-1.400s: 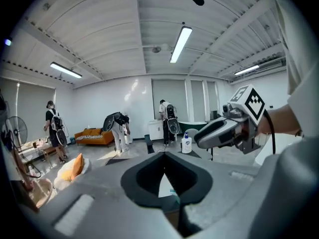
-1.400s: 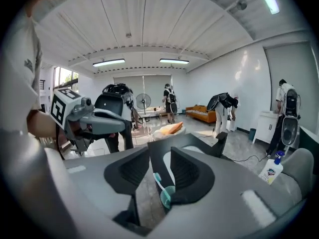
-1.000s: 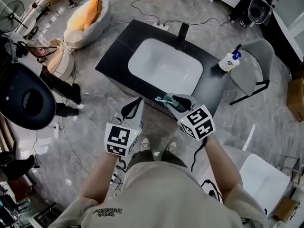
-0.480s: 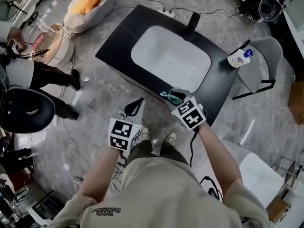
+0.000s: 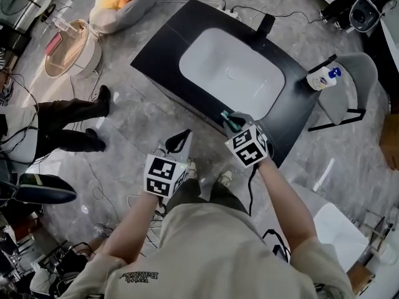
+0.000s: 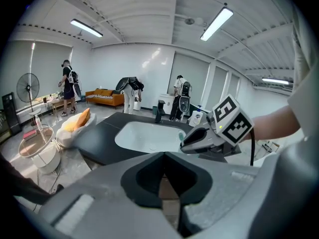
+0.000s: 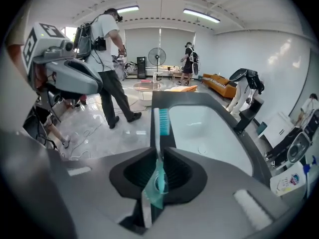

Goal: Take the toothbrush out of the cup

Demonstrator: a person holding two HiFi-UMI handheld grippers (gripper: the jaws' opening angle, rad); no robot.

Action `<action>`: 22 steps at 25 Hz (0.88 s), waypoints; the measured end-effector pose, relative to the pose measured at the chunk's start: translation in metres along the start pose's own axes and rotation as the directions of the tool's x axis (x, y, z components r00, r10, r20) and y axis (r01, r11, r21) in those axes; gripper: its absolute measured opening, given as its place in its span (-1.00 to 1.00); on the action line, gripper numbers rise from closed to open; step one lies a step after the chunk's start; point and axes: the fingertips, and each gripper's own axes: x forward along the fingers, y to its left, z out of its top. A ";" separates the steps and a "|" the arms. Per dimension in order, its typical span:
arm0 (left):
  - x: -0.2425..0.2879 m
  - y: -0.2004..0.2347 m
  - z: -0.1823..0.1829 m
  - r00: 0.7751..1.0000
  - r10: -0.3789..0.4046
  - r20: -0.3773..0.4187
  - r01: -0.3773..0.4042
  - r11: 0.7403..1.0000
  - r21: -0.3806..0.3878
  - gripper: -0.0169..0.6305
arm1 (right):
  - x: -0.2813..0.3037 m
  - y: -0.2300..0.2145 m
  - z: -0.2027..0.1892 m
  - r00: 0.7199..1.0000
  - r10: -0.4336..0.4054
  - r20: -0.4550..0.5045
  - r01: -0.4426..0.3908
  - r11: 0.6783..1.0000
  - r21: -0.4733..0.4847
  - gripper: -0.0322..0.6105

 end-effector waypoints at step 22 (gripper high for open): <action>-0.034 -0.033 0.152 0.962 -0.055 0.268 0.000 0.979 0.201 -0.94 | -0.205 -0.052 0.081 0.881 -0.285 0.376 0.242 0.957 0.158 -0.79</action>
